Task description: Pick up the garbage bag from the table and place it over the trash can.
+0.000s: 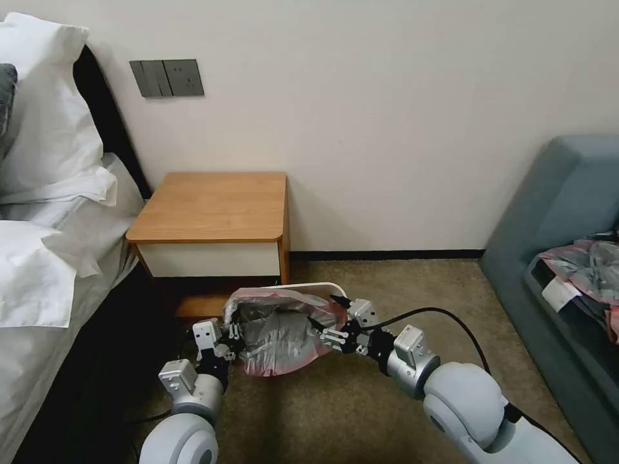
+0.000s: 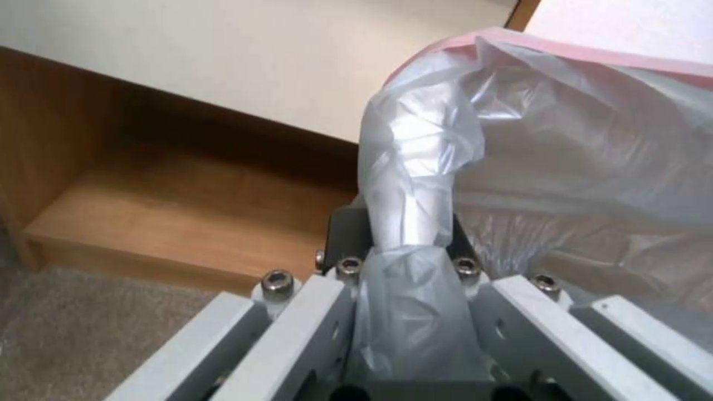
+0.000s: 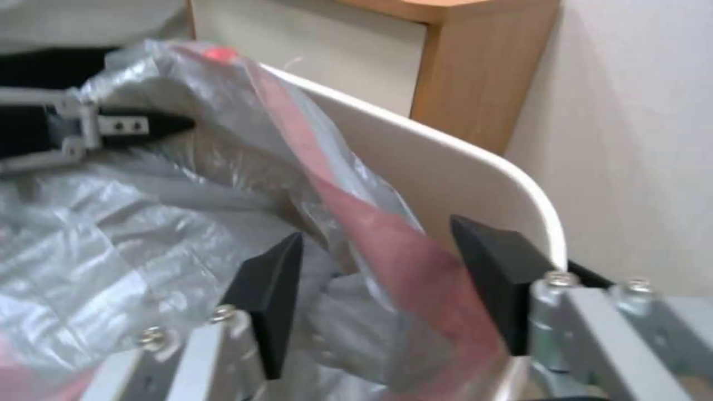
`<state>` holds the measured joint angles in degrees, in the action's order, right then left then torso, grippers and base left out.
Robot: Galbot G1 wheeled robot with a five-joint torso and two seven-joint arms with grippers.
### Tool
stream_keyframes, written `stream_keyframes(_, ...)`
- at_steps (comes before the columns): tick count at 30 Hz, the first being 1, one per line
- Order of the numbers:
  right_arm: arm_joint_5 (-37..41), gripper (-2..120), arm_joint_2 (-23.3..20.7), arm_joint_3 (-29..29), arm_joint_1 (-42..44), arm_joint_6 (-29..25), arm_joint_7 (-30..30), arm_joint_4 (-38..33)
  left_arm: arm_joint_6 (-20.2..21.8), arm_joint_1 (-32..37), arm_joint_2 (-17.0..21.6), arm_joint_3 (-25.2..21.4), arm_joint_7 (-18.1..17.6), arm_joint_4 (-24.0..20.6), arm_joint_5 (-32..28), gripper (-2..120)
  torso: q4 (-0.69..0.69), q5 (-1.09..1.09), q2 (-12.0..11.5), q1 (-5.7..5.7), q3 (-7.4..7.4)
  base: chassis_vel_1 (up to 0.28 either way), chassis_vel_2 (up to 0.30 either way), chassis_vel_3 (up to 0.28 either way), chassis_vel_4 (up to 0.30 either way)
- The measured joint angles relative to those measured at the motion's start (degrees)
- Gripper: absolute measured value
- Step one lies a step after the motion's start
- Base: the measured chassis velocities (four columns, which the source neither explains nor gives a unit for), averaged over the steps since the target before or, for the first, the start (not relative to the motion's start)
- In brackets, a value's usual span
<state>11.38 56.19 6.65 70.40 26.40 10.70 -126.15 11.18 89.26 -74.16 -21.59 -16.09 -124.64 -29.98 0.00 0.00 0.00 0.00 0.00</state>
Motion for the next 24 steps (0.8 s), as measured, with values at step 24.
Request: stream_keyframes(24,0.74,0,-1.24,0.63,-3.23,0.15,-0.38,-2.18,0.08,0.34,-0.04,0.22,1.27,-0.59,-0.06,3,0.0,0.0,0.0,0.0,0.0,0.0,0.0,0.0,0.0)
